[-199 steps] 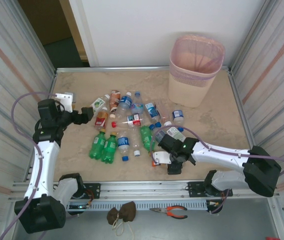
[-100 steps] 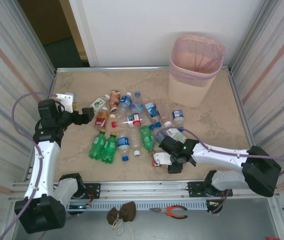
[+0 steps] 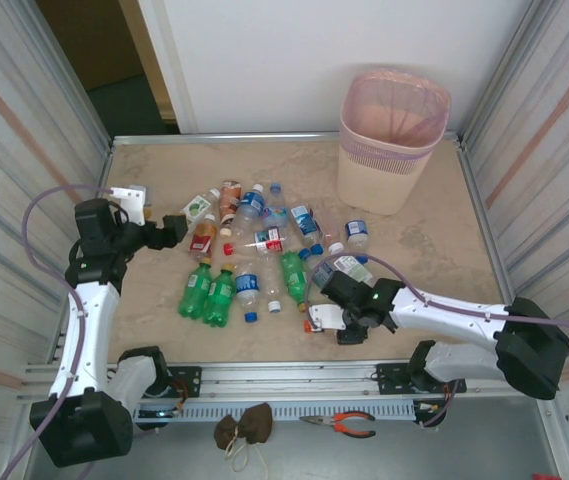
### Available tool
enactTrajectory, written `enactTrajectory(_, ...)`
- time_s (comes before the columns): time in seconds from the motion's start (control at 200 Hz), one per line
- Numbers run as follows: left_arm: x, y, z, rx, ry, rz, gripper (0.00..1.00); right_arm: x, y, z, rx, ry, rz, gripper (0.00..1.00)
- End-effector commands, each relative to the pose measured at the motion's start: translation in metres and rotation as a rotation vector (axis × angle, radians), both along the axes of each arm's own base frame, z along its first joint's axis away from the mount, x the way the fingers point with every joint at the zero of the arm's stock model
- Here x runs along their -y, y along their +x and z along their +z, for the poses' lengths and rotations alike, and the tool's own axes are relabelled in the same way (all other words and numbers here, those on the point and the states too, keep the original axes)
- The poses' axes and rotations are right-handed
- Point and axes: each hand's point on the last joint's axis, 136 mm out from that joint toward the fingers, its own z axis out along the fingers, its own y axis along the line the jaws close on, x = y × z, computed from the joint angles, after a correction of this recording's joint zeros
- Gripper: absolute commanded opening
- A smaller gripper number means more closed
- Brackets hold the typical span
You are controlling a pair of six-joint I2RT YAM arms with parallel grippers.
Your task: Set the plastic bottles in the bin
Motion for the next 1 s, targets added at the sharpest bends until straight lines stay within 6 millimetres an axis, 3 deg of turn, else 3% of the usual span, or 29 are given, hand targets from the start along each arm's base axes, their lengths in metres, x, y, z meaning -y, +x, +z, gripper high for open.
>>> enactTrajectory(0.0,-0.001,0.002,0.003,0.019,-0.012,0.005,0.97,-0.004,-0.002,0.021,-0.024,0.054,-0.007,0.46)
enactTrajectory(0.195,-0.003,0.002,0.002,0.017,-0.016,0.014,0.97,-0.021,0.006,0.078,-0.031,0.282,-0.08,0.44)
enactTrajectory(0.416,-0.004,0.003,0.0,0.013,-0.022,0.017,0.97,-0.036,0.039,0.182,0.027,0.644,-0.251,0.45)
enactTrajectory(0.536,-0.004,0.004,0.0,0.012,-0.024,0.019,0.97,-0.031,0.074,0.232,0.065,0.776,-0.429,0.42)
enactTrajectory(0.661,-0.005,0.004,0.0,0.012,-0.026,0.022,0.97,-0.012,0.119,0.282,0.108,0.89,-0.681,0.43)
enactTrajectory(0.761,-0.005,0.004,0.0,0.014,-0.034,0.023,0.97,-0.001,0.157,0.306,0.092,0.958,-0.841,0.41)
enactTrajectory(0.997,-0.004,0.005,0.001,0.013,-0.047,0.018,0.97,0.048,0.24,0.363,0.141,1.115,-1.168,0.41)
